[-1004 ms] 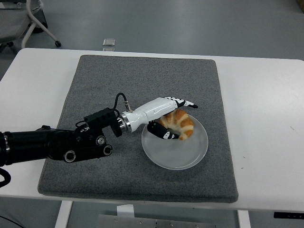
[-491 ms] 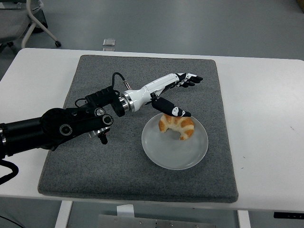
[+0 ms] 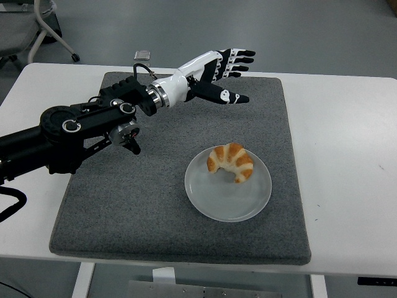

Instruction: Place the bread on the plate

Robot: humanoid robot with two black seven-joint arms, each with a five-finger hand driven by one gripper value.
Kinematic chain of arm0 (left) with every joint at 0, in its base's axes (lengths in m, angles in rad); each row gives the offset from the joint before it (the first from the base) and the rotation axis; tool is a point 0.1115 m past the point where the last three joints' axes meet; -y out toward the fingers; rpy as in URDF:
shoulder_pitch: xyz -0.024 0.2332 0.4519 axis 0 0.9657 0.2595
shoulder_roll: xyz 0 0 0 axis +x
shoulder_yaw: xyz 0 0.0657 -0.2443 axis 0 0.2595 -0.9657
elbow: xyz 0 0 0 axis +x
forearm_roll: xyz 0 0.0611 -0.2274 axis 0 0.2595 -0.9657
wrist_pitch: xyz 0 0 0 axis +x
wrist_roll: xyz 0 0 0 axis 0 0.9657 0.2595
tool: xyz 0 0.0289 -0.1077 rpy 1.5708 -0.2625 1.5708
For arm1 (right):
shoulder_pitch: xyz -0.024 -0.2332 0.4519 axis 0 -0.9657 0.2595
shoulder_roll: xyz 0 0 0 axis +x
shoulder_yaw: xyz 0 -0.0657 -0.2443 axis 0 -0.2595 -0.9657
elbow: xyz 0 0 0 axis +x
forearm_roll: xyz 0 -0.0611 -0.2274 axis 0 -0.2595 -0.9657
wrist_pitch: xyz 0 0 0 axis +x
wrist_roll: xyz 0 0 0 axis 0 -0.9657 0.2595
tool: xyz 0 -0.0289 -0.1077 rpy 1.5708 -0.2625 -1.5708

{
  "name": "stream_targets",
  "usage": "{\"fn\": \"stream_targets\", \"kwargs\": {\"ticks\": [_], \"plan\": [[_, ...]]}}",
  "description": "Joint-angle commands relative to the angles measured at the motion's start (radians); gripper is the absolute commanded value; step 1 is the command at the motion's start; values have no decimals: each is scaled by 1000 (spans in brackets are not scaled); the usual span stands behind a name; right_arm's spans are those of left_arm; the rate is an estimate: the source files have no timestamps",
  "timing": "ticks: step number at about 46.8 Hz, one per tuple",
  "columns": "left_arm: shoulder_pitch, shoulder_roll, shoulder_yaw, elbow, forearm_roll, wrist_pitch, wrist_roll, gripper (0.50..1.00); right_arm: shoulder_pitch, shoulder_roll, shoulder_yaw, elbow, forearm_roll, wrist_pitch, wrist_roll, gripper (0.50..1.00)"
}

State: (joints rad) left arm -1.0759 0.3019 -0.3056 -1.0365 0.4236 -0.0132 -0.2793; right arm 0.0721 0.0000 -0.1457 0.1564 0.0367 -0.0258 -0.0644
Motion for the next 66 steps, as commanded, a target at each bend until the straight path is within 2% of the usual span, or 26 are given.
{"fn": "stream_targets", "kwargs": {"ticks": [1,11,18,35,41,50,61,66], "plan": [[-19,-1,-13,39,-49,-19,3,964,0,0,0,0,0,0,0,930],[-32,0,-95,122,-114,-51,14,964,0,0,0,0,0,0,0,930],[-22,-3,-153,190,-249,-59,81,964,0,0,0,0,0,0,0,930],[-39,-10,-159,407,-485,-96,129,956,0,0,0,0,0,0,0,930],[-36,-9,-159,449,-528,-135,135,954,0,0,0,0,0,0,0,930],[-24,-9,-159,501,-523,-192,101,958,0,0,0,0,0,0,0,930],[10,-10,-158,546,-516,-284,-23,958,0,0,0,0,0,0,0,930],[14,-10,-156,558,-516,-294,-40,958,0,0,0,0,-1,0,0,930]]}}
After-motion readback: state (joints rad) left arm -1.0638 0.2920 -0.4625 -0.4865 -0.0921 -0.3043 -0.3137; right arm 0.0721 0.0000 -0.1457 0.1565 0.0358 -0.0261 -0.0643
